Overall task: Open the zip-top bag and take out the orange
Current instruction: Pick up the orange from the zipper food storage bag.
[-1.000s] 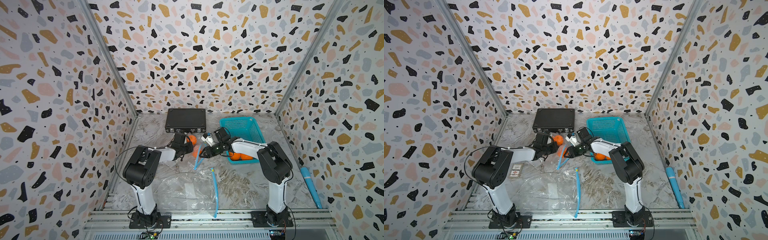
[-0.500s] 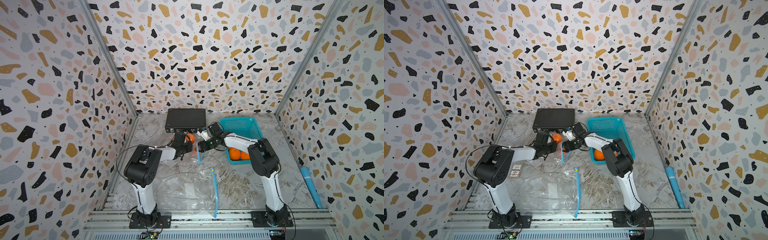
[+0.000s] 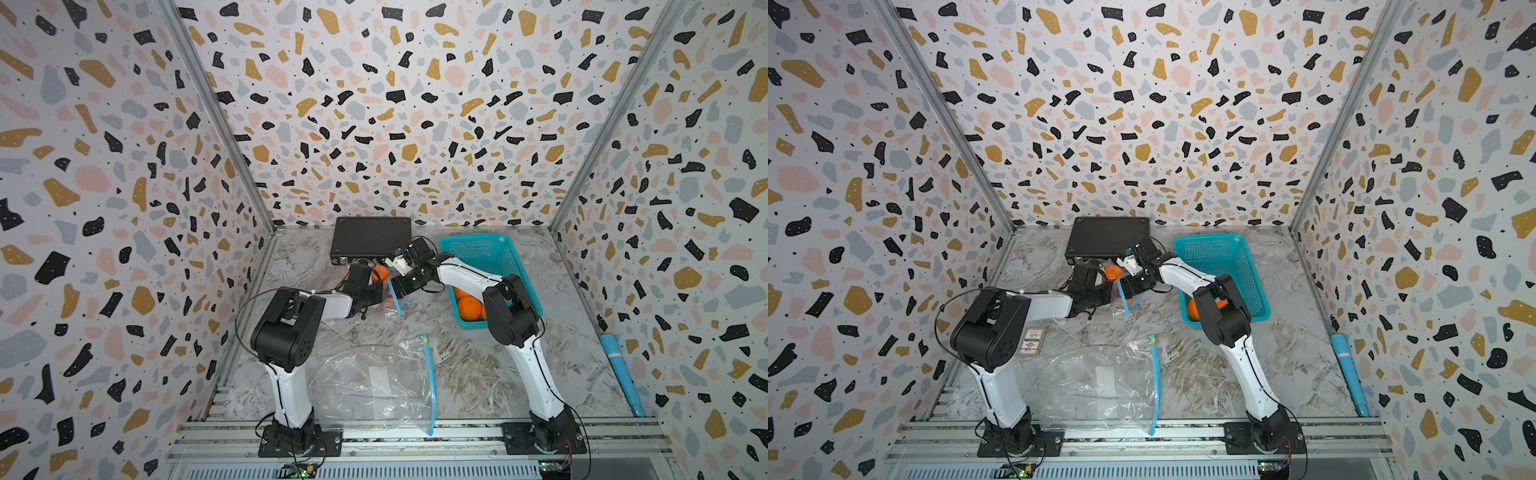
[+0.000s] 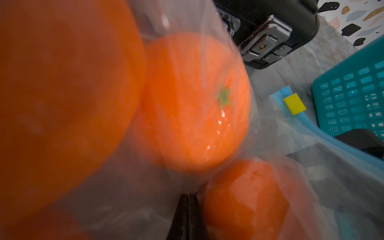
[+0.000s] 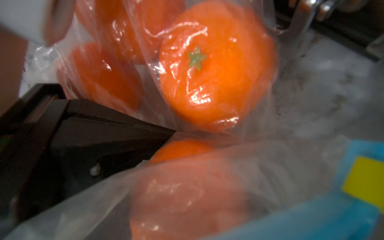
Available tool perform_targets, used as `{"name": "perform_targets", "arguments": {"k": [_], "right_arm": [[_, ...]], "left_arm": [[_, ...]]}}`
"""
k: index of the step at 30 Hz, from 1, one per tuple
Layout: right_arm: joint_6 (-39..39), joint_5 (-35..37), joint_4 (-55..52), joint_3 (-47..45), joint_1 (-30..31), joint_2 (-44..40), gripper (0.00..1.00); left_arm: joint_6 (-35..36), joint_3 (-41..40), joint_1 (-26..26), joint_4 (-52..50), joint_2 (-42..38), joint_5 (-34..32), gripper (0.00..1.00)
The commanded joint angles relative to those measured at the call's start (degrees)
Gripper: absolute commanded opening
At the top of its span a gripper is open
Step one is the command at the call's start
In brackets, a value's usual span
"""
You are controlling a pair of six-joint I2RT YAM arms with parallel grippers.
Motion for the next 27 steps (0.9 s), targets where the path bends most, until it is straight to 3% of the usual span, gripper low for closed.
{"name": "perform_targets", "arguments": {"k": [1,7,12,16,27], "right_arm": [[-1.3,2.1,-2.4,-1.6,1.0,-0.7,0.65],[0.0,-1.0,4.3,-16.8,0.8,-14.0,0.64],[-1.0,-4.2,0.4,-19.1,0.1,-16.9,0.64],[0.0,-11.2,3.9,-21.8,-1.7,-18.0,0.65],[-6.7,4.2,1.0,-20.5,0.6,-15.7,0.81]], "left_arm": [[0.4,-0.9,-0.9,-3.7,1.9,3.8,0.0],[-0.3,-0.3,1.8,-5.6,3.4,2.0,0.0],[-0.1,-0.2,2.2,-6.6,2.4,0.9,0.0],[0.1,0.1,2.3,-7.4,2.2,-0.1,0.0],[0.1,0.4,-0.7,-6.7,1.9,0.7,0.0]]}}
